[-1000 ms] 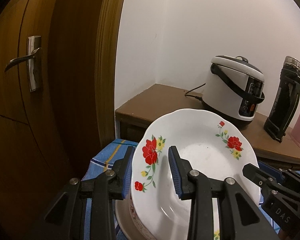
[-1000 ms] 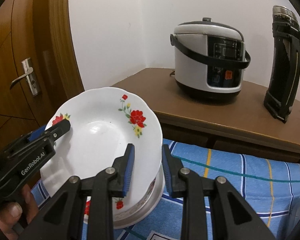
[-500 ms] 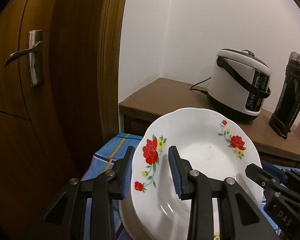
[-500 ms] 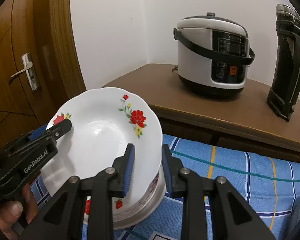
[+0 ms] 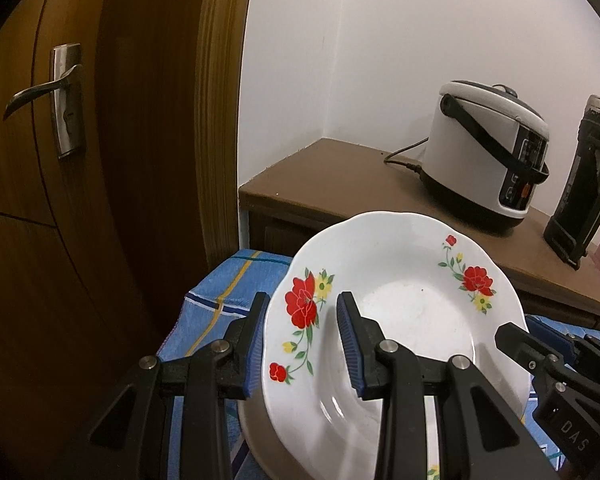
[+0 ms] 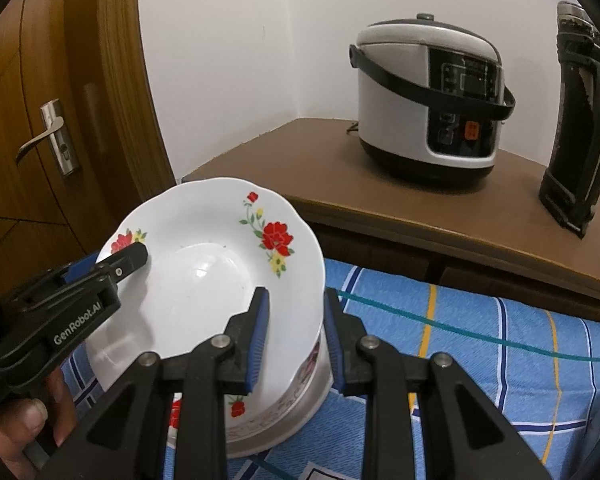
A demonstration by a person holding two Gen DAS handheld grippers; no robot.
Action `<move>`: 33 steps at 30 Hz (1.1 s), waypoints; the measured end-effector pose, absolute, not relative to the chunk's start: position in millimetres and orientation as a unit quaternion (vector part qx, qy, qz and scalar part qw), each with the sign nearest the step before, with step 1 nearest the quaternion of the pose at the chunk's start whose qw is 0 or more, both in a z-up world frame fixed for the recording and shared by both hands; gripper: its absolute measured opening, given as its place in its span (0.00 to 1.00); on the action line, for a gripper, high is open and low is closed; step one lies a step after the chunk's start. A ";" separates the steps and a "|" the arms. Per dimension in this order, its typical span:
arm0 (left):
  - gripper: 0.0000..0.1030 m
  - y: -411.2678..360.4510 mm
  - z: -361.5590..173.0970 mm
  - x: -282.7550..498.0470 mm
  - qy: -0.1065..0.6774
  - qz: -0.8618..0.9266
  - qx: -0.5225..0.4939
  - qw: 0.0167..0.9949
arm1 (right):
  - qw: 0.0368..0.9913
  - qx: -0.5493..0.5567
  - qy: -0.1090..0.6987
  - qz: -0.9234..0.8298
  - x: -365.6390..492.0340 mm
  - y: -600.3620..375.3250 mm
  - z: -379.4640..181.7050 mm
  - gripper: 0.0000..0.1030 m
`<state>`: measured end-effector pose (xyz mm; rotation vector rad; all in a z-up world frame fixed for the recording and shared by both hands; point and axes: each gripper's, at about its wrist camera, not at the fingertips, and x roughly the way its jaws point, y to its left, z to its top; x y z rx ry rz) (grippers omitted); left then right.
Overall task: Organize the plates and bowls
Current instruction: 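Settle the red-flower plate flat on the stack with the left tool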
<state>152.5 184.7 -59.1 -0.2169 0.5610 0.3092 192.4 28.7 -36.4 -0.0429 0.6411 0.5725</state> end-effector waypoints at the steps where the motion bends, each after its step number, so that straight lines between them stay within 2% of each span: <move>1: 0.35 184.7 -59.7 152.5 0.276 0.152 -0.106 0.943 | 0.909 -0.021 0.311 0.277 192.2 29.1 -36.9 0.27; 33: 0.35 185.6 -72.6 158.5 0.309 0.148 -0.097 0.934 | 0.904 -0.032 0.325 0.277 198.8 32.0 -45.0 0.27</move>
